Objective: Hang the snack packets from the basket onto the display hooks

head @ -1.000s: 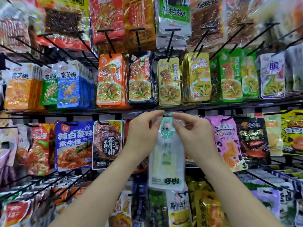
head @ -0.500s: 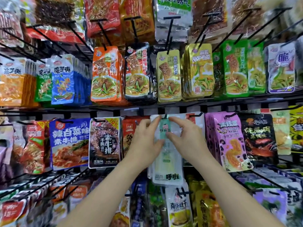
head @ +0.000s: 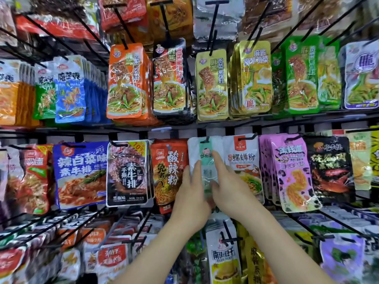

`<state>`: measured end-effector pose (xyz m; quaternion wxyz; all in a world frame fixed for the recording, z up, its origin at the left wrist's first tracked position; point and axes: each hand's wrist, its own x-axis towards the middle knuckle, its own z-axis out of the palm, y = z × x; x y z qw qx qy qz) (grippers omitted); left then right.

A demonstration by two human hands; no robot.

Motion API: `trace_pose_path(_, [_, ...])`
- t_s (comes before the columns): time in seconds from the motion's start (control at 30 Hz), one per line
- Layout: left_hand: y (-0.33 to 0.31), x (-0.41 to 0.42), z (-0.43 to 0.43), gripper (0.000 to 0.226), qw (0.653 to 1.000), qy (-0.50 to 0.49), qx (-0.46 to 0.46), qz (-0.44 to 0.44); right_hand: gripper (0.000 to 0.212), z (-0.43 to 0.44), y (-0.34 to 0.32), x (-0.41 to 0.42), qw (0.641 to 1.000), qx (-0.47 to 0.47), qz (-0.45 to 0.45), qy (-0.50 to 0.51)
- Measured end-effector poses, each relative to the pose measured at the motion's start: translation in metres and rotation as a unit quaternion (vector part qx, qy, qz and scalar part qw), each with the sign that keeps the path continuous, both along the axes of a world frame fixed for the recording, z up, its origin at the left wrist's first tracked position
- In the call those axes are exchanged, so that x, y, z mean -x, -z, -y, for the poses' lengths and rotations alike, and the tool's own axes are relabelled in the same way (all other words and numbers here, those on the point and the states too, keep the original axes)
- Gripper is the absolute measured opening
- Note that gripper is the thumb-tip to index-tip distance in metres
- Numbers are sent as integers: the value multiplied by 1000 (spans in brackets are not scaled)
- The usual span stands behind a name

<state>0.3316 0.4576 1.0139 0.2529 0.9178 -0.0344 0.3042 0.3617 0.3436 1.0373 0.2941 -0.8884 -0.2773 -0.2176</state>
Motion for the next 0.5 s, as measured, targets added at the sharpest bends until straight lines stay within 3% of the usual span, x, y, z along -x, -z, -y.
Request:
trace_pose_path(0.2, [1,-16,-1,91,999,-18,-34,12,71,-5,-2,-5,996,42,53,52])
trace_pose_path(0.5, [4,-3,-7,94,996,-52,-71,18,71,5,-8,-11,986,134,56,86])
